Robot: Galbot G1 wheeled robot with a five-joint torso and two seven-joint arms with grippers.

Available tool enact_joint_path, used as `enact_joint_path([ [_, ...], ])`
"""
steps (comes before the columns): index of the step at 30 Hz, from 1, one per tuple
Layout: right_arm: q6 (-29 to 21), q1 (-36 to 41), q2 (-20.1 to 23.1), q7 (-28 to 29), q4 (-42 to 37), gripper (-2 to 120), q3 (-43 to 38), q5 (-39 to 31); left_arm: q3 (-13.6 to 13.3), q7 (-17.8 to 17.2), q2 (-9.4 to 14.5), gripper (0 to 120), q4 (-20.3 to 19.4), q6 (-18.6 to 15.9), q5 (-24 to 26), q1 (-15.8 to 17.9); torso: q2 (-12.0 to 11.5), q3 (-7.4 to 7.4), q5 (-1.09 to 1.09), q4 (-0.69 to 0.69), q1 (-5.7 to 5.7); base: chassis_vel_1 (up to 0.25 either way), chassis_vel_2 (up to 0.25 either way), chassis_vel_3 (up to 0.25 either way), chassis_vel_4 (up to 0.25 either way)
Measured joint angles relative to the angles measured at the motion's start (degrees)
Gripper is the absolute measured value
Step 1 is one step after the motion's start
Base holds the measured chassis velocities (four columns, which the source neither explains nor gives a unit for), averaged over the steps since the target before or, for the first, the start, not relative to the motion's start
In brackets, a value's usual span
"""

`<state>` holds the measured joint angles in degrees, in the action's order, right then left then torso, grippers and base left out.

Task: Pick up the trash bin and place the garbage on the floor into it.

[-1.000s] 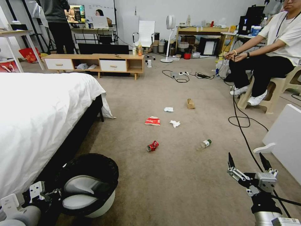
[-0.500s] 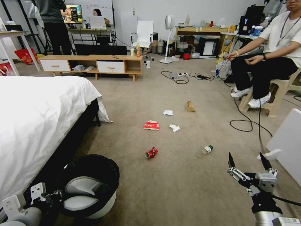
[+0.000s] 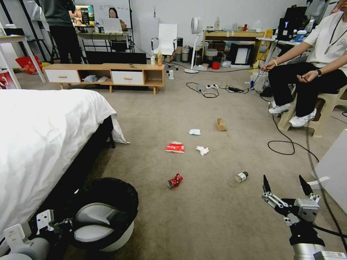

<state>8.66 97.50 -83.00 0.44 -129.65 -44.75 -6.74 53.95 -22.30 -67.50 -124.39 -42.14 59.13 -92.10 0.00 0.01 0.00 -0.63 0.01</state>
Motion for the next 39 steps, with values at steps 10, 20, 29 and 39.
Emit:
enact_joint_path([
  [10,0.01,0.01,-0.24,-0.12,0.00,100,0.19,0.07,0.01,0.52,0.28,3,0.36,0.00,-0.25,0.07,0.00,0.00,0.00,0.00,0.00,0.000,0.000,0.000,0.000],
  [20,0.00,-0.03,-0.22,-0.26,0.13,100,0.19,0.06,0.16,1.40,0.29,3,0.59,0.00,-1.05,0.12,0.00,0.00,0.00,0.00,0.00,0.000,0.000,0.000,0.000],
  [29,-0.13,-0.06,0.05,-0.30,0.24,100,0.28,-0.12,0.31,1.41,0.24,3,0.63,0.00,-1.05,0.07,0.00,0.00,0.00,0.00,0.00,0.000,0.000,0.000,0.000],
  [39,-0.22,-0.05,0.31,-0.39,0.25,100,0.47,-0.91,0.41,1.28,0.07,3,0.62,0.00,-0.98,0.10,0.00,0.00,0.00,0.00,0.00,0.000,0.000,0.000,0.000],
])
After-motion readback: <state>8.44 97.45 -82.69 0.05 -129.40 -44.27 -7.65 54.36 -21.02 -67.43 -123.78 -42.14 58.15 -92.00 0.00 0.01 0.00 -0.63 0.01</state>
